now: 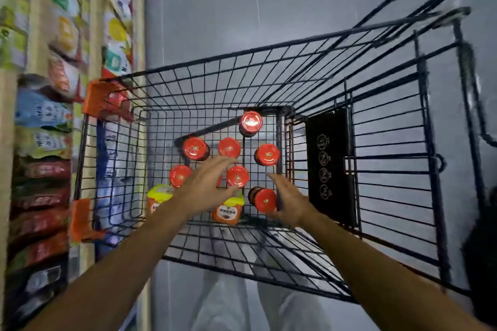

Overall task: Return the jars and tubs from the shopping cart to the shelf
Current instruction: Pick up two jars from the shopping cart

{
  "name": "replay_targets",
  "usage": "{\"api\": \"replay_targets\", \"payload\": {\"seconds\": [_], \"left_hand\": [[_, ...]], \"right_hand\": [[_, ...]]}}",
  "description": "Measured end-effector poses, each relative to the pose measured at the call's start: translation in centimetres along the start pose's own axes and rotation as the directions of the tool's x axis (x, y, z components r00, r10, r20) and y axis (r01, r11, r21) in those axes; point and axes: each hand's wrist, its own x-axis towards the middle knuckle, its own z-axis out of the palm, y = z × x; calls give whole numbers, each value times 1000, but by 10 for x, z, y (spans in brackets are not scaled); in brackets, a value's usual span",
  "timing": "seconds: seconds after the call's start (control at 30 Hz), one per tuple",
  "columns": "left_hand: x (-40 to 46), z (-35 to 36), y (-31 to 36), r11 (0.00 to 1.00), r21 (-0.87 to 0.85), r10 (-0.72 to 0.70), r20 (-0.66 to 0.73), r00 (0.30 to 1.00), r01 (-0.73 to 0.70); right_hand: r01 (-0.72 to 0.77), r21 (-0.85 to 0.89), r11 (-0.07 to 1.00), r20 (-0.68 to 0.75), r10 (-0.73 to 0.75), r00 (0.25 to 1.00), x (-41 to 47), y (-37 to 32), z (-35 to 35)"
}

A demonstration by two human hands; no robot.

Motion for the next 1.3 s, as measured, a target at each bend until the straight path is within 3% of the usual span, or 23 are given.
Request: {"api": "replay_targets", "payload": {"seconds": [0.23,0.4,0.53,0.83,1.0,1.3], "left_hand": [[12,21,-34,1000,6,-30,9,999,30],[22,40,-45,998,-28,59,-9,998,-59],[25,55,-48,998,-32,49,-14,999,-50],[50,78,-36,966,257,14,84,996,-35],[73,94,-32,870,493,-37,112,993,-23],[76,96,-35,871,492,-53,110,993,-8]], "right_hand": [[-56,84,995,74,49,996,42,33,52],[-41,135,990,-69,51,996,45,36,64],[-33,155,987,-98,49,994,41,36,63],[-29,213,977,-192,71,979,3,23,23],[-53,284,957,-223,120,967,-4,26,13],[-35,250,968,-252,99,963,-9,28,5]]}}
